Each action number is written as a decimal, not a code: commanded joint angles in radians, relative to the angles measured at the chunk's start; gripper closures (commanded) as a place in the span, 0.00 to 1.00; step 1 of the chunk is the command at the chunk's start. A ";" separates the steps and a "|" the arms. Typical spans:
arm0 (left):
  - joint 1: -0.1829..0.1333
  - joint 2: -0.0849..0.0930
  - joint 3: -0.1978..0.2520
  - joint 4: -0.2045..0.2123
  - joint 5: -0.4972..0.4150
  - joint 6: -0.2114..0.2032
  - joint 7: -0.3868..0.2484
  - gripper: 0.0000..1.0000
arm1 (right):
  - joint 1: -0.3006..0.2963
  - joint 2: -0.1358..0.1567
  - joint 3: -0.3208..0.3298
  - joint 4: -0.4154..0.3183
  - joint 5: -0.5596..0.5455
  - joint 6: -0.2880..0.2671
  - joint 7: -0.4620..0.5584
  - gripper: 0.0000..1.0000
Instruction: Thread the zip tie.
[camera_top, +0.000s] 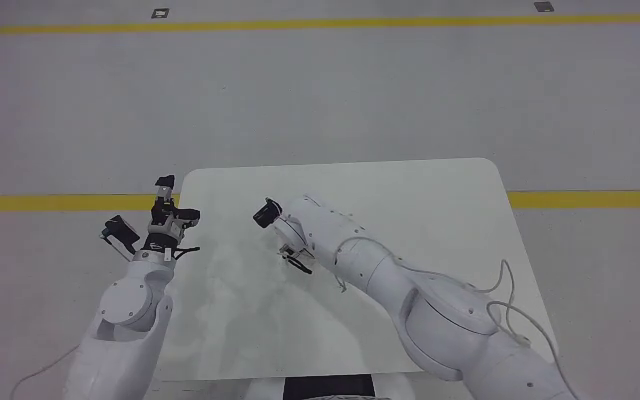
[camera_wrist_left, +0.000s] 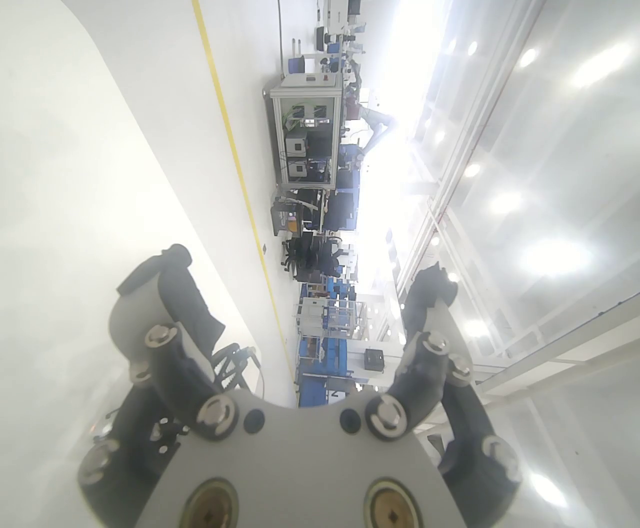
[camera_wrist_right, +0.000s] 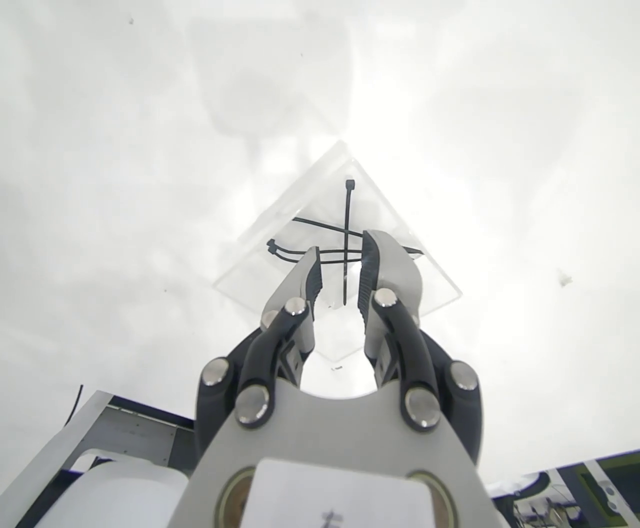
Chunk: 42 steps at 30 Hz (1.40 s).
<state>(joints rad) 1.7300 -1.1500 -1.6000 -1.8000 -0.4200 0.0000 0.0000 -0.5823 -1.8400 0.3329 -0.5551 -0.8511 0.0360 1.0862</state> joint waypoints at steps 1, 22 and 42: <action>0.000 0.000 0.000 0.000 0.000 0.000 0.000 0.00 | 0.003 -0.010 0.001 0.022 0.000 -0.006 -0.007 0.85; 0.000 0.000 0.000 0.000 0.000 0.000 0.000 0.00 | 0.019 -0.095 0.015 0.189 -0.008 -0.037 -0.044 0.89; 0.000 0.000 0.000 0.000 0.000 0.000 0.000 0.00 | 0.042 -0.137 0.041 0.261 -0.020 -0.055 -0.058 1.00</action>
<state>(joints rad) 1.7300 -1.1500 -1.6000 -1.8000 -0.4200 0.0000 0.0000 -0.5430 -1.9765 0.3719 -0.2939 -0.8708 -0.0184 1.0277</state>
